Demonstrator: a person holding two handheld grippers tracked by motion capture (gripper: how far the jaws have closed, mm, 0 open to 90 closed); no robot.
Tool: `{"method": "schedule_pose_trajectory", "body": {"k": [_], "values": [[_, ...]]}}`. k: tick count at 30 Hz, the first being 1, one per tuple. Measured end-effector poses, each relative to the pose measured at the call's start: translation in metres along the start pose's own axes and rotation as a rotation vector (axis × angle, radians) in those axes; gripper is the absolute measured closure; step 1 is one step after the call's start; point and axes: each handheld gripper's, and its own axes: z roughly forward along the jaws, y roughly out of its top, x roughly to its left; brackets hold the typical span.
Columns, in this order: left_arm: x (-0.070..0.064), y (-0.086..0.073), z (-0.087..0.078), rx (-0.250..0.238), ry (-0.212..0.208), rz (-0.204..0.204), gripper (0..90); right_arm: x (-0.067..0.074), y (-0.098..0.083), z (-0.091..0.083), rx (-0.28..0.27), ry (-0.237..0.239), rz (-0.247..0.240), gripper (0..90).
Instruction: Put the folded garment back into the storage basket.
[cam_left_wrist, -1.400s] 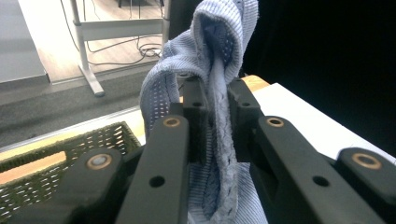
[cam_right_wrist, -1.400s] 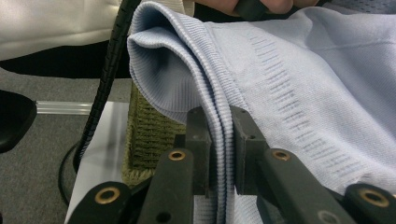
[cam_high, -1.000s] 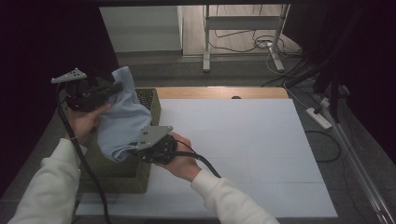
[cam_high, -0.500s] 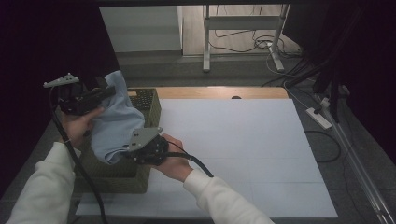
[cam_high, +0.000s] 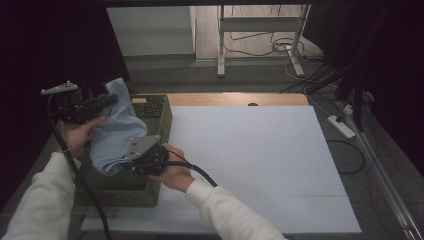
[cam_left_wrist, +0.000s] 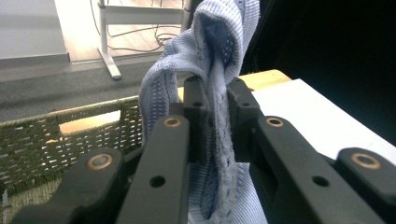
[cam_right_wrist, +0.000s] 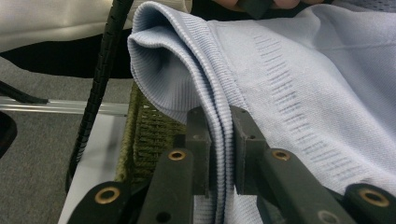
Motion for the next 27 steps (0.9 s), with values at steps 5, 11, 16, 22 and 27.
{"method": "schedule_pose_trajectory", "body": {"k": [5, 11, 16, 22, 27], "values": [[0.011, -0.005, 0.000, 0.006, 0.006, -0.021, 80.4, -0.002, -0.001, 0.011, 0.007, 0.004, 0.001, 79.0], [0.024, -0.012, 0.004, 0.014, -0.012, -0.059, 80.4, -0.004, 0.000, 0.023, 0.019, 0.009, 0.006, 78.9], [0.031, -0.016, 0.002, 0.014, -0.014, -0.067, 80.3, -0.003, 0.001, 0.031, 0.023, 0.019, 0.008, 78.9], [0.033, -0.018, 0.005, 0.033, -0.002, -0.058, 80.4, -0.001, 0.001, 0.038, 0.035, 0.030, 0.012, 78.9], [0.033, -0.024, 0.015, 0.059, -0.003, -0.058, 80.3, -0.001, -0.003, 0.044, 0.058, 0.037, 0.019, 78.9]]}}
